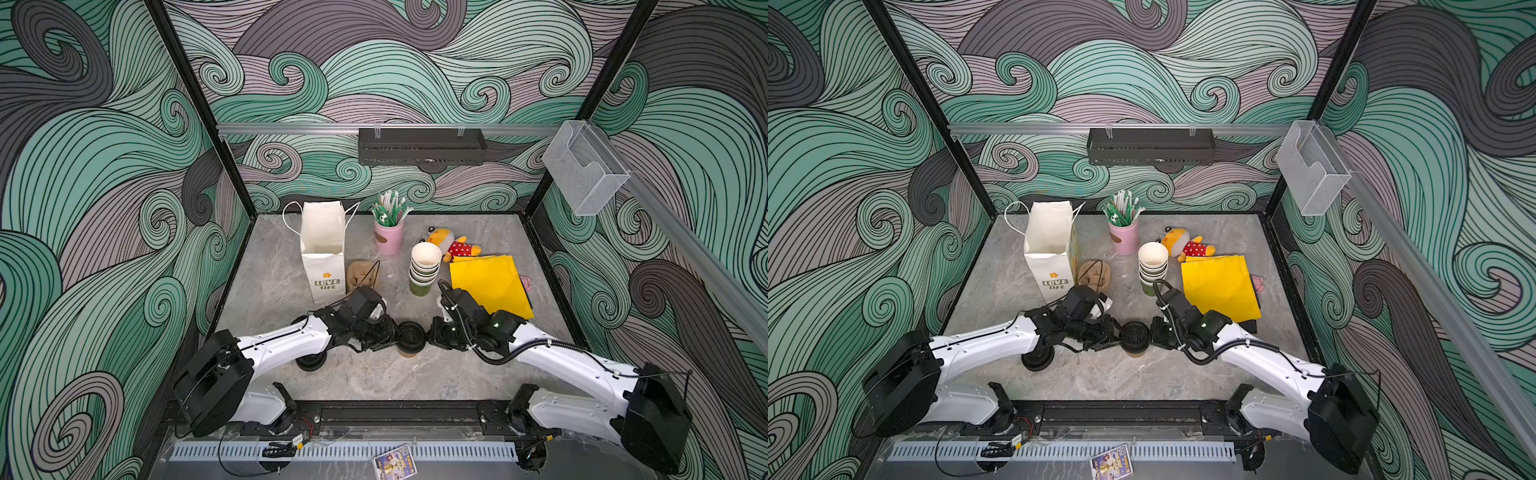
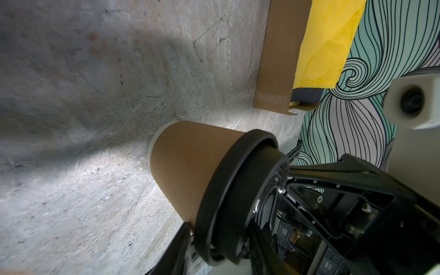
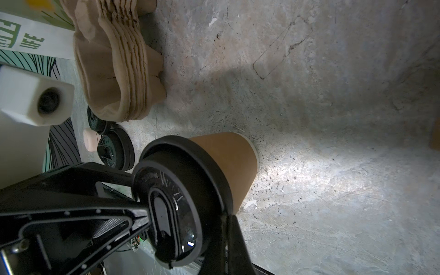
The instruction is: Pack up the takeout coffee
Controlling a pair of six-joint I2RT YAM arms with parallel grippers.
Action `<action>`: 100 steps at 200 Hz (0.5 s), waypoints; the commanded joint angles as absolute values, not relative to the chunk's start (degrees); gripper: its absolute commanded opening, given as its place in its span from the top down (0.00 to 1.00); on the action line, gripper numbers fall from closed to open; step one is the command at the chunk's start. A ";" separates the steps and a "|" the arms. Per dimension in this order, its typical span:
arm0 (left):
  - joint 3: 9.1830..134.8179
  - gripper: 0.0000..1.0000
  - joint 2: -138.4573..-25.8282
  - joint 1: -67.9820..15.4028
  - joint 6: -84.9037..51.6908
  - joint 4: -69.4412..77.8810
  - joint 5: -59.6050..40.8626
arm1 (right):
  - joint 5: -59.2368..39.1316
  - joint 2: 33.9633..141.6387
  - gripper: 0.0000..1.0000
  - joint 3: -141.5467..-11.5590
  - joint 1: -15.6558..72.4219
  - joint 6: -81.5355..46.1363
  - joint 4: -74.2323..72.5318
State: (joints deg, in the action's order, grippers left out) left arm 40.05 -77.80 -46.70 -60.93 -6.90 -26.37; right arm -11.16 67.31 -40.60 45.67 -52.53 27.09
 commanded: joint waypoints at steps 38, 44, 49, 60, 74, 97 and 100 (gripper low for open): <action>40.12 0.60 -79.19 -47.46 -60.03 -10.81 -24.23 | -9.34 68.92 0.89 -40.61 46.61 -49.46 35.29; 40.21 0.60 -79.20 -47.42 -59.99 -10.78 -24.26 | -8.82 67.55 0.86 -41.49 46.58 -49.04 35.09; 40.24 0.60 -79.26 -47.46 -59.98 -10.74 -24.26 | -8.39 66.46 0.83 -42.19 46.58 -48.59 34.98; 40.19 0.60 -79.27 -47.41 -59.97 -10.57 -24.26 | -6.99 64.80 0.77 -43.73 46.49 -47.57 35.11; 40.38 0.60 -79.49 -47.46 -59.95 -10.20 -24.30 | -5.90 64.57 0.73 -44.68 45.63 -46.18 34.95; 40.68 0.61 -79.80 -47.55 -59.93 -10.26 -24.43 | -6.33 66.49 0.74 -44.65 43.96 -45.77 32.84; 40.69 0.61 -79.80 -47.61 -59.90 -10.20 -24.48 | -6.39 66.70 0.74 -44.71 43.97 -45.83 32.39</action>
State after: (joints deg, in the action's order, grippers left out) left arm 40.16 -77.95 -46.72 -60.93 -6.48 -26.11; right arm -8.29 65.43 -43.42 45.19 -47.29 32.75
